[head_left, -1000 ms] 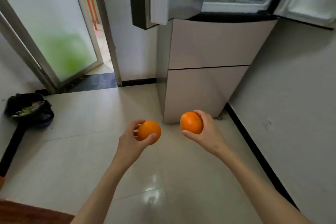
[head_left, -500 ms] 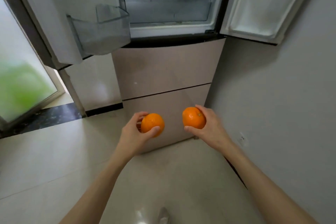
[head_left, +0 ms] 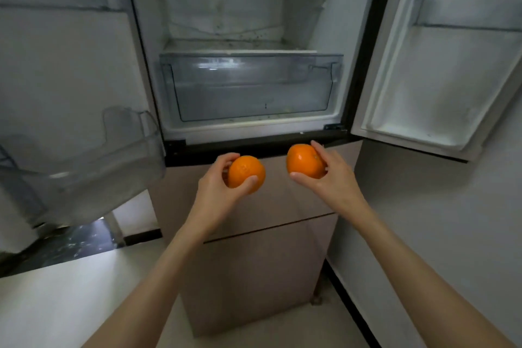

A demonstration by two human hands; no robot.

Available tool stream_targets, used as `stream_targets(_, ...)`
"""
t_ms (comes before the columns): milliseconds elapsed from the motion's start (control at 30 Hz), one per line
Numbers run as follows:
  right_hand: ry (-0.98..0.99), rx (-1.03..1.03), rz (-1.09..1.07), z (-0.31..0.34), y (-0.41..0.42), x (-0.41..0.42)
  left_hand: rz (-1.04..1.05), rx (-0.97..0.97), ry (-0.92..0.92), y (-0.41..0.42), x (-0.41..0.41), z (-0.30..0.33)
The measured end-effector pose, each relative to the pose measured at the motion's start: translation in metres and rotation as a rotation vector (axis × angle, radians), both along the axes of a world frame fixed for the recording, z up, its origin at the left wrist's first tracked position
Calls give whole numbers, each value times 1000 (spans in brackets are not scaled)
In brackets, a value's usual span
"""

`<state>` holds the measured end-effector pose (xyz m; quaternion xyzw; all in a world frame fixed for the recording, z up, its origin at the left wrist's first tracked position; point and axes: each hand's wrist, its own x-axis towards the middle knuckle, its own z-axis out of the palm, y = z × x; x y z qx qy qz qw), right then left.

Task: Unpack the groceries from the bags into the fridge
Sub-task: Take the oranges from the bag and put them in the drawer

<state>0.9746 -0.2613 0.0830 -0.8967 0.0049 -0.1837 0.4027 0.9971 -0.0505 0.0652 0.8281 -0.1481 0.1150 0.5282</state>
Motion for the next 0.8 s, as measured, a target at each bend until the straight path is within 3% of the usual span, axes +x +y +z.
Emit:
stream_targets(433,-289,78,203,124,-40,215,321,-91,-344,-61,177,127)
stream_targets(600,-289,13,254,161,-38,286,417,77,-419,-65,233,172)
stream_targets(800,-124,-117,223,164,-33,339,481,329,-255,-66,284,175)
